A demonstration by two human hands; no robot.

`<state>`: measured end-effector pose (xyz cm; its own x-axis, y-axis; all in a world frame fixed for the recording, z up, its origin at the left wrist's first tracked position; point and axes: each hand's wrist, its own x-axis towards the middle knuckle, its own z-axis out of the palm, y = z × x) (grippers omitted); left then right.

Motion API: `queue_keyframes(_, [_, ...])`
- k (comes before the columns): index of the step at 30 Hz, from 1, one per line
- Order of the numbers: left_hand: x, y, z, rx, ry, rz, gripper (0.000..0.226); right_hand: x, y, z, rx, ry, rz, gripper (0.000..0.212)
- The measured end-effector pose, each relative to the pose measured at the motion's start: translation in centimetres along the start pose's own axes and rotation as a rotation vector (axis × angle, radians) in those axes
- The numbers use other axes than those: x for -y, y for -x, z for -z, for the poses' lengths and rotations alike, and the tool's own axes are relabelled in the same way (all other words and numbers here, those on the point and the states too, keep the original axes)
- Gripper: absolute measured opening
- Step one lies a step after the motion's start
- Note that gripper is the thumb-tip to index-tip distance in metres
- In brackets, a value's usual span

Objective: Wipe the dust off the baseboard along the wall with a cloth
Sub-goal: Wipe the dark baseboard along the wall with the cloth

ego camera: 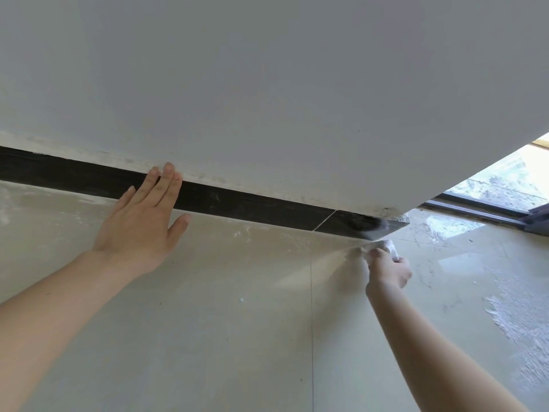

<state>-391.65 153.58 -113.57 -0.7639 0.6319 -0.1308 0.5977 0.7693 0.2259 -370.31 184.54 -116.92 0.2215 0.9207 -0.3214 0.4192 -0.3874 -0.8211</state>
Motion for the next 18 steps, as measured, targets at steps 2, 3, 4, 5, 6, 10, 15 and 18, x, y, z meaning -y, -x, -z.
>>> queue_keyframes(2, [0.1, 0.1, 0.0, -0.006, 0.007, -0.004, 0.066, 0.8, -0.3, -0.7, 0.036, -0.082, -0.084, 0.019])
queue_keyframes(3, [0.1, 0.1, 0.0, -0.008, 0.008, -0.005, 0.066, 1.2, -0.1, -1.2, 0.059, -0.107, -0.101, 0.022])
queue_keyframes(4, [0.1, 0.0, 0.0, -0.009, 0.007, -0.005, 0.066, 1.5, 0.4, -1.8, 0.073, -0.115, -0.113, 0.026])
queue_keyframes(5, [0.2, 0.0, -0.1, -0.007, 0.005, -0.005, 0.066, 1.7, 1.0, -2.4, 0.081, -0.117, -0.131, 0.025])
queue_keyframes(6, [0.2, 0.0, -0.1, -0.004, 0.005, -0.004, 0.067, 1.9, 1.8, -3.0, 0.078, -0.119, -0.151, 0.021])
queue_keyframes(10, [0.1, 0.0, 0.0, -0.001, 0.015, -0.008, 0.070, 1.6, 5.2, -4.7, 0.109, -0.122, -0.168, 0.011])
queue_keyframes(15, [-0.1, 0.0, 0.2, 0.025, 0.000, 0.011, 0.072, 0.7, 8.8, -6.0, 0.288, -0.134, -0.139, 0.011])
queue_keyframes(18, [-0.4, 0.0, 0.5, 0.037, -0.021, 0.019, 0.071, 0.0, 9.7, -6.2, 0.469, -0.114, -0.057, 0.013])
